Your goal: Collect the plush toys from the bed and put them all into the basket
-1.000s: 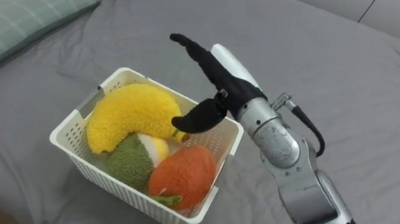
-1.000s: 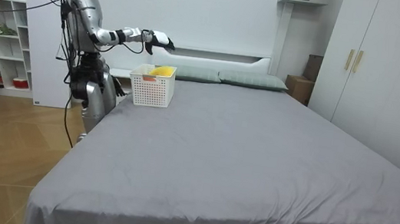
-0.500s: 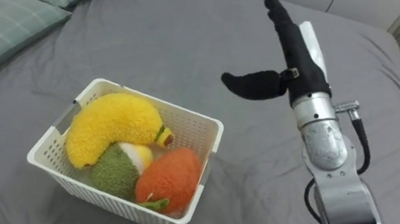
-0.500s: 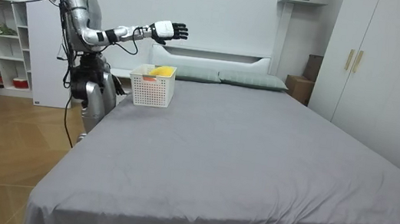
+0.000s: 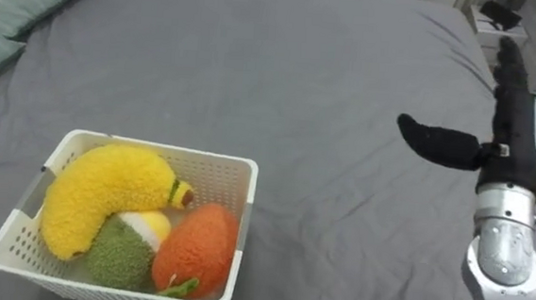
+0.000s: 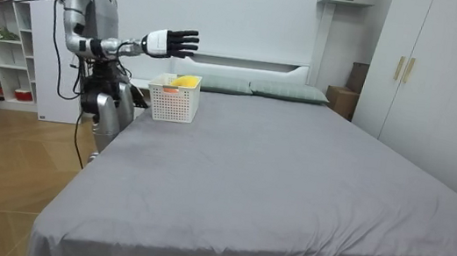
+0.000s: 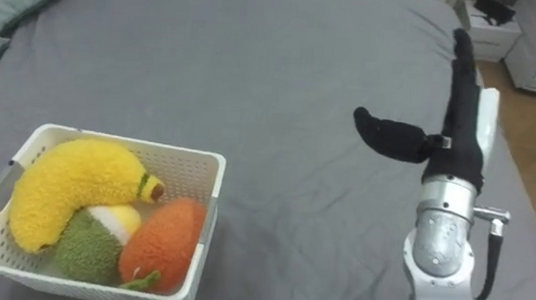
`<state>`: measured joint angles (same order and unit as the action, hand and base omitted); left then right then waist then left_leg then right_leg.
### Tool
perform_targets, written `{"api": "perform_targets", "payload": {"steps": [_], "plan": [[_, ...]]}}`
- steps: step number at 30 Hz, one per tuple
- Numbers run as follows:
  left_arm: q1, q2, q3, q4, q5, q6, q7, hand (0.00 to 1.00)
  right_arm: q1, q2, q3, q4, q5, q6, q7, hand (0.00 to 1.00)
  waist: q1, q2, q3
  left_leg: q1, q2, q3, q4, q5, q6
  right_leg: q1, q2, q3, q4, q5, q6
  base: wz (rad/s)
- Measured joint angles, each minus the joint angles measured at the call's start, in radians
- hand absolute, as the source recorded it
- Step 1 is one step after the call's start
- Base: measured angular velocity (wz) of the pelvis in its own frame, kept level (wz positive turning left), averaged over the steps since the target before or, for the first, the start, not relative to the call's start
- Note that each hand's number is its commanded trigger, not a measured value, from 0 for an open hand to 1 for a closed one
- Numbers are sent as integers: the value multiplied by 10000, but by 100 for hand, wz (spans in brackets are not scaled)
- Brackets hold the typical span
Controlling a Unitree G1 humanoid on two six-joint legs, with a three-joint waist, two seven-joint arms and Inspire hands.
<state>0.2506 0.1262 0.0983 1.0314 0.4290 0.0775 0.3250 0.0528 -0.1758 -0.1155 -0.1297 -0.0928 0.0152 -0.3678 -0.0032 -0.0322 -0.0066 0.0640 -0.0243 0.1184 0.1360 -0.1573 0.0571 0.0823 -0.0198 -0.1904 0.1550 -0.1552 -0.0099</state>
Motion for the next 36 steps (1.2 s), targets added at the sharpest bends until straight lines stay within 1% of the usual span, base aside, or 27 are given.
{"api": "perform_targets", "payload": {"steps": [1, 2, 3, 5, 7, 8, 9, 10, 12, 14, 17, 18, 19, 20, 22, 23, 24, 25, 26, 28, 30, 31, 32, 33, 34, 35, 36], "plan": [[-6, 0, -8, -22, 2, -29, 8, 0, 216, 6, -131, 110, 31, -224, -163, 0, -102, -23, -12, 6, 5, 16, 5, -7, 1, -5, 1, 35, -4, 0, 0, -4], [-5, -2, -9, -49, 3, -36, 13, 0, 343, 11, -178, 164, 85, -294, -246, 0, -138, -40, -18, 7, 13, 42, 5, -10, 1, -14, 4, 49, -4, 0, 0, -6], [-5, -2, -10, -96, 12, -38, 32, 0, 580, 16, -234, 333, 110, -398, -406, 0, -172, -35, -6, 6, 34, 119, 3, -25, -3, -19, 27, 136, -4, 1, -1, -19], [-6, 5, -12, -97, -3, -33, 119, 0, 868, 16, -264, 755, 308, -458, -556, 0, -245, -24, -5, 39, 68, 264, 0, -54, -15, -74, 61, 303, 5, 12, -13, -24], [17, 10, 33, -94, -58, -32, 166, 0, 1365, 33, -310, 1397, 971, -480, -582, 0, -313, 21, 21, 59, 107, 426, -18, -82, -27, -115, 106, 489, 10, 31, -24, -21], [32, 9, 40, -93, -59, -32, 168, 0, 1498, 34, -331, 1575, 1141, -482, -583, 0, -338, 40, 34, 69, 112, 445, -25, -87, -29, -124, 111, 508, 8, 32, -24, -10], [66, 11, 39, -93, -58, -28, 168, 0, 1649, 32, -379, 2089, 1423, -485, -595, 0, -450, 61, 68, 94, 112, 445, -28, -95, -27, -123, 109, 498, -1, 31, -23, -3], [94, 13, 44, -92, -57, -12, 168, 0, 1722, 39, -432, 2734, 1632, -478, -670, 0, -513, 83, 77, 103, 112, 444, -25, -112, -32, -144, 109, 503, -11, 28, -19, 0], [97, 13, 47, -92, -54, -12, 167, 0, 1927, 95, -612, 3453, 1728, -462, -783, 0, -532, 108, 85, 101, 112, 446, -22, -123, -37, -144, 109, 506, -32, 12, -11, 0], [112, 13, 53, -92, -53, -4, 167, 0, 2055, 105, -655, 3993, 1866, -462, -938, 0, -541, 73, 117, 91, 108, 464, -23, -128, -43, -166, 108, 525, -31, -25, -16, 0], [114, 12, 123, -100, -52, 4, 165, 0, 2141, 114, -659, 4877, 2284, -532, -1019, 0, -612, 84, 97, 90, 107, 464, -24, -133, -51, -176, 119, 566, -47, -65, -36, 1], [116, 2, 199, -123, -54, 4, 160, 0, 2126, 126, -655, 5459, 2593, -630, -1006, 0, -614, 69, 76, 103, 108, 457, -28, -134, -55, -151, 123, 563, -48, -67, -37, 4], [117, 2, 225, -126, -53, 1, 161, 0, 2114, 126, -653, 6207, 2897, -721, -947, 0, -615, 14, 73, 106, 108, 435, -26, -135, -57, -141, 120, 546, -47, -67, -37, 4], [115, 2, 229, -128, -51, -7, 166, 0, 2132, 129, -653, 6627, 2995, -724, -927, 0, -620, 2, 67, 107, 107, 424, -26, -135, -56, -132, 120, 536, -55, -67, -37, 5], [117, -11, 296, -126, -55, -50, 214, 0, 2118, 197, -644, 8480, 3163, -836, -685, 0, -636, -21, 47, 104, 100, 388, -29, -136, -58, -84, 120, 502, -151, -69, -37, 6], [118, -29, 377, -126, -55, -67, 219, 0, 2135, 224, -643, 8979, 3219, -829, -623, 0, -645, -40, 44, 113, 97, 364, -31, -137, -59, -52, 122, 494, -184, -68, -37, 8], [141, -64, 445, -109, -55, -106, 301, 0, 2152, 294, -639, 9817, 3252, -819, -515, 0, -657, -77, 68, 160, 94, 348, -37, -145, -64, 34, 130, 490, -192, -69, -40, 0], [167, -132, 497, -89, -53, -125, 397, 0, 2241, 342, -627, 10554, 3286, -793, -427, 0, -646, -68, 81, 150, 95, 356, -35, -170, -69, 37, 135, 518, -191, -92, -49, 0], [166, -176, 534, -88, -59, -126, 406, 0, 2290, 356, -608, 10844, 3292, -778, -390, 0, -642, -39, 87, 144, 95, 369, -29, -177, -65, 24, 129, 517, -191, -108, -57, -7], [165, -276, 546, -40, -55, -126, 409, 0, 2430, 364, -579, 11787, 3288, -775, -206, 0, -643, 79, 38, 165, 95, 407, -14, -188, -56, -1, 121, 522, -174, -113, -61, -5], [160, -274, 595, 8, -29, -123, 404, 0, 2482, 361, -442, 12304, 3215, -673, -49, 0, -677, 91, 32, 182, 97, 415, -11, -191, -58, 31, 121, 509, -159, -116, -67, 0], [161, -274, 627, 21, 0, -119, 379, 0, 2515, 359, -359, 12619, 2837, -557, 166, 0, -673, 155, 69, 172, 100, 410, -3, -190, -60, 25, 124, 510, -148, -116, -68, 0], [163, -275, 635, 37, 20, -118, 357, 0, 2520, 360, -327, 12723, 2546, -489, 282, 0, -670, 126, 54, 172, 100, 411, -3, -190, -59, 23, 124, 519, -144, -118, -69, 0], [168, -263, 639, 159, 73, -106, 334, 0, 2505, 349, -186, 13160, 1844, -341, 546, 0, -677, 103, 36, 189, 100, 407, -4, -190, -59, 27, 124, 532, -135, -126, -80, 0], [109, -249, 640, 324, 146, 3, 279, 0, 2421, 344, 34, 13518, 1275, -57, 883, 0, -671, 101, 18, 225, 99, 398, -6, -191, -58, 46, 122, 530, -131, -134, -89, 0], [101, -249, 641, 358, 155, 87, 221, 0, 2390, 343, 176, 13642, 1069, 101, 1081, 0, -654, 83, 7, 281, 99, 401, -9, -193, -59, 54, 122, 531, -126, -135, -91, -4], [63, -252, 634, 375, 156, 231, 80, 0, 2297, 338, 508, 13774, 733, 433, 1510, 0, -564, 79, 11, 314, 95, 398, -15, -208, -66, 69, 116, 522, -98, -147, -102, -7]]}}
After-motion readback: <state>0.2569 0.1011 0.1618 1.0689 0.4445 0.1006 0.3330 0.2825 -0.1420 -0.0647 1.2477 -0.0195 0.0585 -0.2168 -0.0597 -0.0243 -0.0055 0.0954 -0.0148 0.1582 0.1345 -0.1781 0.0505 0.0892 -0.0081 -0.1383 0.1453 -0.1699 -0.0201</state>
